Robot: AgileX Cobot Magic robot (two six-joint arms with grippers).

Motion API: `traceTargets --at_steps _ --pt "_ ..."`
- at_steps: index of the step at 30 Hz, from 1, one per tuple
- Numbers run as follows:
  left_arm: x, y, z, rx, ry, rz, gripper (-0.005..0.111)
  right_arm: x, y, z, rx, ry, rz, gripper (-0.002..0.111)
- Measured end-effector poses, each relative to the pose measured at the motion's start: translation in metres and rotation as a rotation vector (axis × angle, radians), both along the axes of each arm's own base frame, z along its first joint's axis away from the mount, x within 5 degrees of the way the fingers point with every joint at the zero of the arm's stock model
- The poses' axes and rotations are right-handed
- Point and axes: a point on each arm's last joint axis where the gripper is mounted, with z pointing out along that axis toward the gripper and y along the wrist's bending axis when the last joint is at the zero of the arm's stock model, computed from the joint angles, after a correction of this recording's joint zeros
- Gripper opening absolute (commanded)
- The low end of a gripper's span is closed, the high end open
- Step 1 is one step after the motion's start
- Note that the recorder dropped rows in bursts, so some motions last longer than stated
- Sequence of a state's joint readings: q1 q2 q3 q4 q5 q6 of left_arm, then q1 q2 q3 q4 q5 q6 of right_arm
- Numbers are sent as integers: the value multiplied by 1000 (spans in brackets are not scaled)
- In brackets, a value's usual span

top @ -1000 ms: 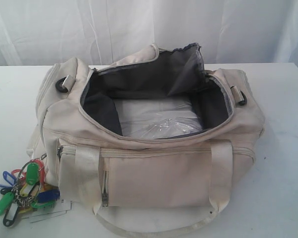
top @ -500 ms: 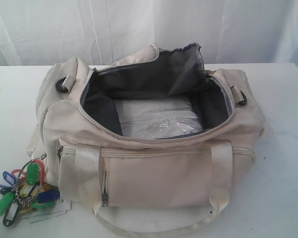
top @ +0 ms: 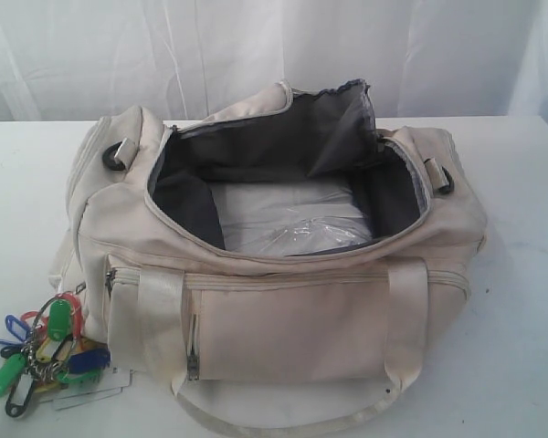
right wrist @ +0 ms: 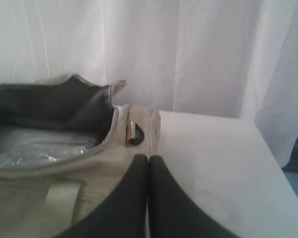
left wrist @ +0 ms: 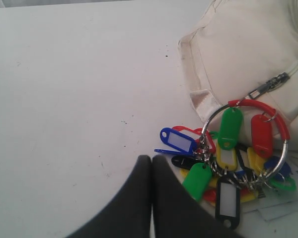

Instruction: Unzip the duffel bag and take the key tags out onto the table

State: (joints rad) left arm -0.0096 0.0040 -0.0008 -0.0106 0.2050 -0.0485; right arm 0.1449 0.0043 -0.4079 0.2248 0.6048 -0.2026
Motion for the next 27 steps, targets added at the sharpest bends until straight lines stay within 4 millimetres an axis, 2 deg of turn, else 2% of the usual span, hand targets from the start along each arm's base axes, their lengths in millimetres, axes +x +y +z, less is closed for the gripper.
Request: traceTargets --at_steps 8,13,17,22,27 --pt "0 0 0 0 0 0 0 22 2 -58 -10 127 -17 0" --pt "0 0 0 0 0 0 0 33 0 -78 15 48 -59 0" --pt "0 0 0 0 0 0 0 37 -1 -95 18 58 -73 0" --pt "0 0 0 0 0 0 0 36 0 -105 2 135 -58 0" --pt "0 0 0 0 0 0 0 36 1 -106 -1 146 -55 0"
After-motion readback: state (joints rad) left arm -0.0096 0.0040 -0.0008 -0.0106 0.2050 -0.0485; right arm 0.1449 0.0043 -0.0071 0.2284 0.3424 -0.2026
